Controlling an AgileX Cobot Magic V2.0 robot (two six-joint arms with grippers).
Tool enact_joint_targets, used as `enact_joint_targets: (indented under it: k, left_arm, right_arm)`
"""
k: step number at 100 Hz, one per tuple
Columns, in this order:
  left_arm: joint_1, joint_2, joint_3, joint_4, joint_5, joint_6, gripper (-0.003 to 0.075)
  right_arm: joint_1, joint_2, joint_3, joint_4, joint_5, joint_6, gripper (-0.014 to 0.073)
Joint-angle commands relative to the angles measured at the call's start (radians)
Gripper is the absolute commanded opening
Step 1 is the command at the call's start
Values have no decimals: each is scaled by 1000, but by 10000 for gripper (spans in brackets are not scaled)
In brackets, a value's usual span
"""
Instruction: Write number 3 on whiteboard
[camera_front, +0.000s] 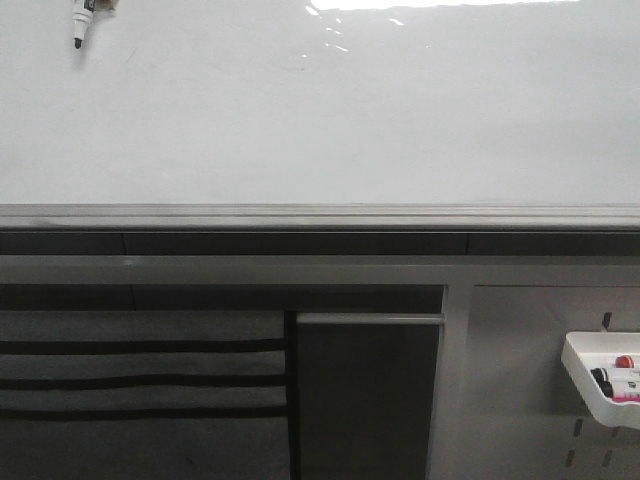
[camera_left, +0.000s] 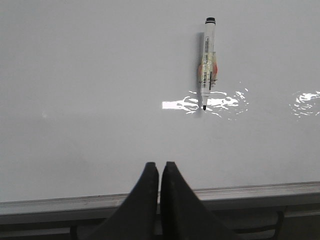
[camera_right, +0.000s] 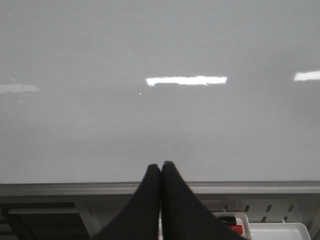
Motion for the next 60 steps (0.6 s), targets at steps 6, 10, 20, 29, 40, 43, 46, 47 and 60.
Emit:
enact_joint_targets:
  k: [6, 10, 20, 29, 40, 43, 46, 47, 60]
  left_arm:
    - [-1, 18, -35, -1, -75, 0, -18]
    - [-1, 18, -35, -1, -75, 0, -18]
    - [-1, 18, -35, -1, -75, 0, -18]
    - [-1, 18, -35, -1, -84, 0, -18]
    - [-1, 18, -35, -1, -91, 0, -18]
    - [-1, 18, -35, -1, -91, 0, -18]
    - [-1, 18, -35, -1, -91, 0, -18]
    - [-1, 18, -35, -1, -91, 0, -18]
    - [-1, 18, -26, -1, -105, 0, -16]
  right_arm:
    - [-1, 48, -36, -5, -67, -12, -74]
    - [-1, 54, -36, -5, -67, -12, -74]
    - [-1, 69, -36, -5, -67, -12, -74]
    - [-1, 73, -36, -5, -67, -12, -74]
    - [-1, 73, -36, -3, -60, -12, -74]
    - [-1, 73, -36, -3, -60, -12, -74]
    - [-1, 73, -36, -3, -62, -12, -74]
    - [-1, 73, -36, -3, -62, -12, -74]
    - [-1, 75, -36, -3, -67, -5, -26]
